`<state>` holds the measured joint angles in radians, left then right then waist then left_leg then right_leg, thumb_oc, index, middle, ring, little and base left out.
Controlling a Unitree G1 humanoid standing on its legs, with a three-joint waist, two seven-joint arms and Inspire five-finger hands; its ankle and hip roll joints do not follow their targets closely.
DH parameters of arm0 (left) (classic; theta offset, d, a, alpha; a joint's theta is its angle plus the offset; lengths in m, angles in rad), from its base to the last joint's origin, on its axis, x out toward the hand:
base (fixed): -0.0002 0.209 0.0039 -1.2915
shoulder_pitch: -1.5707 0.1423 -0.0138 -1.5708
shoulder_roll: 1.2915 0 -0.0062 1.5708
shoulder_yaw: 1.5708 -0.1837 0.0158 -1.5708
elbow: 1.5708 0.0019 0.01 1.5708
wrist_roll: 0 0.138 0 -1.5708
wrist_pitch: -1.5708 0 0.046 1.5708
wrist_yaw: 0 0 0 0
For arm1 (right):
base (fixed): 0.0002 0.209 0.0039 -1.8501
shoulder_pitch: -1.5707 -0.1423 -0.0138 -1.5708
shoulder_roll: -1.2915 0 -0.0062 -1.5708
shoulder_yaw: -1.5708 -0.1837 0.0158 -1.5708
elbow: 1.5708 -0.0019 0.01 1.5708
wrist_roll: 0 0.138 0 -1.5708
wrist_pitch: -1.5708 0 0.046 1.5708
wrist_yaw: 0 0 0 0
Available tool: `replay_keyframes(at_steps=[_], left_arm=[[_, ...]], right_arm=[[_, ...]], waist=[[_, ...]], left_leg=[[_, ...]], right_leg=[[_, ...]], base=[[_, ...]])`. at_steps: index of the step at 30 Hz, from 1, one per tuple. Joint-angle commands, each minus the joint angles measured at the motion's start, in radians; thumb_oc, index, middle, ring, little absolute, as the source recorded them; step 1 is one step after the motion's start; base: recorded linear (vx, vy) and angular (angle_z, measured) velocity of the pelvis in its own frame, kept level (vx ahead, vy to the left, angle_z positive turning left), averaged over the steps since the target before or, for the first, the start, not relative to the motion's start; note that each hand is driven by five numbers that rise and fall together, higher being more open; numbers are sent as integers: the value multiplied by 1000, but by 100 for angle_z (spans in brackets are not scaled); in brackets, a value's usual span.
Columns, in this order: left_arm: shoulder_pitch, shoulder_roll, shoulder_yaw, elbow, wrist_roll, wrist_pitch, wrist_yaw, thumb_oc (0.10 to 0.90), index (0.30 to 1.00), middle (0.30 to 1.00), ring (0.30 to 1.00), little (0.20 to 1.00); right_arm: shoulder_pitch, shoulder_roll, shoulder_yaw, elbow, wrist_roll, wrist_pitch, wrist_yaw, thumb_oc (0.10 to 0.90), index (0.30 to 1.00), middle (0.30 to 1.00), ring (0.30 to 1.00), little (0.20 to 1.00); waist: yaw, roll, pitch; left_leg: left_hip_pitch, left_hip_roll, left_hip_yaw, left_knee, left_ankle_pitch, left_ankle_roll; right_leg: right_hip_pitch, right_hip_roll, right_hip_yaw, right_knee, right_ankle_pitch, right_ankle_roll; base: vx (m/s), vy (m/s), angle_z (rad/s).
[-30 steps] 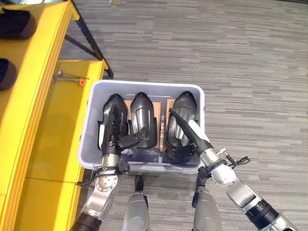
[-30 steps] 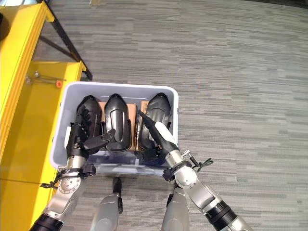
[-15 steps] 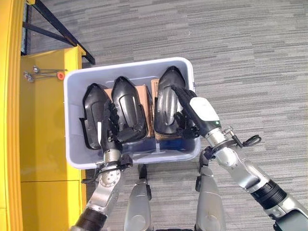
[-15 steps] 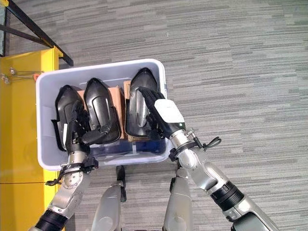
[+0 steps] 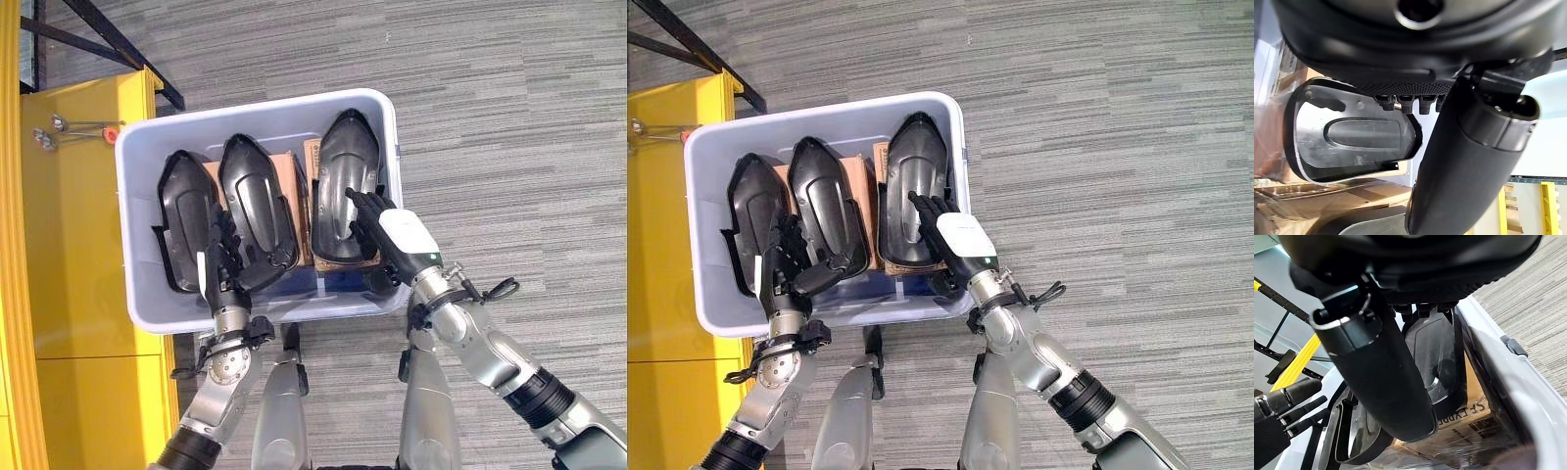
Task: Move parts from the plastic box to the shelf.
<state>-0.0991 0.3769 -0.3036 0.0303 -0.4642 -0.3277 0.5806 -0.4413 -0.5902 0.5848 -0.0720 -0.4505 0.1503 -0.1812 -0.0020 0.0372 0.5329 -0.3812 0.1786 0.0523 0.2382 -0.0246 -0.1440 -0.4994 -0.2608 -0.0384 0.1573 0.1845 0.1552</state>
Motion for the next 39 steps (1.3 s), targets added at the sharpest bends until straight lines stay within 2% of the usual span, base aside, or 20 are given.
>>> replay_keyframes(at_steps=[1, 3, 6, 8, 9, 10, 11, 12, 13, 14, 15, 17, 18, 20, 22, 24, 29, 34, 39], left_arm=[[3, 33, 72, -138, 40, -77, -3, 900, 1000, 1000, 1000, 1000], [1, 29, 70, -126, 36, -81, -19, 900, 1000, 1000, 1000, 1000], [-33, 22, 57, -102, 47, -90, -57, 900, 1000, 1000, 1000, 1000], [-60, 18, 28, -69, 58, -102, -90, 900, 1000, 1000, 1000, 1000], [-73, 11, 20, -54, 73, -102, -86, 900, 1000, 1000, 1000, 1000], [-78, 17, 18, -47, 94, -99, -68, 900, 1000, 1000, 1000, 1000], [-80, 24, 18, -41, 113, -92, -41, 900, 1000, 1000, 1000, 1000], [-78, 29, 16, -45, 121, -78, -17, 900, 1000, 1000, 1000, 1000], [-85, 42, 17, -49, 121, -50, -3, 900, 1000, 1000, 1000, 1000], [-90, 48, 17, -46, 114, -42, -1, 900, 1000, 1000, 1000, 1000], [-96, 52, 21, -35, 98, -36, -6, 900, 1000, 1000, 1000, 1000], [-97, 50, 31, -16, 87, -43, -20, 900, 1000, 1000, 1000, 1000], [-84, 48, 44, 2, 74, -69, -58, 900, 1000, 1000, 1000, 1000], [-76, 43, 57, 26, 68, -95, -85, 900, 1000, 1000, 1000, 1000], [-83, 35, 70, 49, 29, -128, -94, 900, 1000, 1000, 1000, 1000], [-88, 26, 76, 62, 13, -158, -106, 900, 1000, 1000, 1000, 1000], [-85, 6, 73, 30, 28, -167, -95, 900, 1000, 1000, 1000, 1000], [-70, -8, 85, 5, 57, -177, -51, 900, 1000, 1000, 1000, 1000], [-50, -7, 94, -24, 65, -153, -96, 900, 1000, 1000, 1000, 1000]], right_arm=[[-118, 8, -2, -140, -53, -61, -67, 900, 1000, 1000, 1000, 1000], [-126, 5, -2, -138, -49, -55, -73, 900, 1000, 1000, 1000, 1000], [-136, -8, -7, -139, -15, -28, -94, 900, 1000, 1000, 1000, 1000], [-100, -3, -21, -120, 12, -21, -113, 900, 1000, 1000, 1000, 1000], [-75, 3, -25, -106, 23, -46, -122, 900, 1000, 1000, 1000, 1000], [-49, 16, -28, -91, 24, -94, -121, 900, 1000, 1000, 1000, 1000], [-30, 29, -32, -82, 19, -146, -107, 900, 1000, 1000, 1000, 1000], [-16, 44, -33, -88, 15, -166, -95, 900, 1000, 1000, 1000, 1000], [-4, 47, -20, -118, 20, -158, -99, 900, 1000, 1000, 1000, 1000], [2, 44, -17, -128, 18, -155, -103, 900, 1000, 1000, 1000, 1000], [11, 39, -15, -135, 8, -157, -114, 900, 1000, 1000, 1000, 1000], [18, 24, -24, -130, -2, -184, -131, 900, 1000, 1000, 1000, 1000], [16, 5, -37, -115, -11, -201, -142, 900, 1000, 1000, 1000, 1000], [-15, -11, -29, -90, -5, -200, -140, 900, 1000, 1000, 1000, 1000], [-97, -14, 2, -70, -1, -164, -129, 900, 1000, 1000, 1000, 1000], [-153, 0, 27, -69, -9, -124, -99, 900, 1000, 1000, 1000, 1000], [-199, 26, 44, -79, -66, -103, -71, 900, 1000, 1000, 1000, 1000], [-207, 56, 47, -88, -125, -108, -98, 900, 1000, 1000, 1000, 1000], [-218, 85, 47, -76, -139, -77, -142, 900, 1000, 1000, 1000, 1000]], waist=[[13, -14, -13], [9, -20, -13], [-10, -38, -13], [-29, -61, -13], [-27, -73, -13], [-18, -88, -13], [-10, -109, -13], [-3, -119, -13], [-1, -116, -13], [3, -110, -13], [16, -96, -13], [35, -91, -17], [62, -99, -35], [77, -102, -37], [90, -79, -17], [97, -54, -13], [111, -16, -13], [128, 0, -13], [149, 13, -13]], left_leg=[[12, -42, 1, 9, 2, 79], [22, -48, 9, 16, -9, 82], [25, -68, 37, 71, -55, 96], [18, -81, 60, 143, -112, 111], [29, -74, 88, 158, -132, 112], [47, -53, 128, 157, -142, 107], [62, -32, 165, 152, -138, 102], [68, -17, 177, 147, -134, 104], [64, -5, 172, 131, -112, 121], [62, -1, 166, 119, -96, 130], [52, 5, 155, 97, -61, 140], [34, -2, 140, 59, -19, 140], [-17, -34, 109, 25, 17, 130], [-76, -46, 84, 18, 49, 109], [-126, -18, 70, 6, 107, 79], [-162, 6, 67, -18, 151, 60], [-221, 30, 49, -53, 205, 48], [-247, 24, 33, -56, 226, 44], [-247, 9, 14, -52, 233, 44]], right_leg=[[102, 10, -32, 44, -129, -10], [116, 4, -27, 24, -117, -6], [132, -27, -2, -23, -73, 16], [144, -71, 20, -91, 9, 43], [168, -93, -13, -159, 43, 57], [206, -96, -83, -192, 49, 67], [221, -96, -136, -192, 58, 73], [201, -99, -138, -124, 56, 63], [182, -80, -113, 37, -10, 45], [183, -65, -106, 111, -60, 32], [195, -37, -105, 227, -165, -1], [238, -5, -106, 280, -245, -27], [329, 30, -88, 238, -280, -29], [380, 62, -84, 143, -290, -27], [361, 76, -97, 126, -327, -44], [313, 90, -108, 162, -369, -65], [180, 122, -127, 300, -439, -105], [77, 126, -147, 491, -517, -129], [69, 131, -169, 558, -549, -147]], base=[[-97, 78, 2], [-106, 132, 1], [-99, 202, -1], [1, 218, -9], [-36, 233, -15], [-114, 227, -33], [-135, 158, -74], [-191, 139, -120], [-167, 119, -140], [-200, 136, -148], [-168, 82, -116], [-190, -80, -41], [-188, -228, 8], [-197, -255, 12], [-223, -136, 0], [-186, -31, -11], [-149, -27, -7], [-89, -24, 13], [-28, -51, 15]])
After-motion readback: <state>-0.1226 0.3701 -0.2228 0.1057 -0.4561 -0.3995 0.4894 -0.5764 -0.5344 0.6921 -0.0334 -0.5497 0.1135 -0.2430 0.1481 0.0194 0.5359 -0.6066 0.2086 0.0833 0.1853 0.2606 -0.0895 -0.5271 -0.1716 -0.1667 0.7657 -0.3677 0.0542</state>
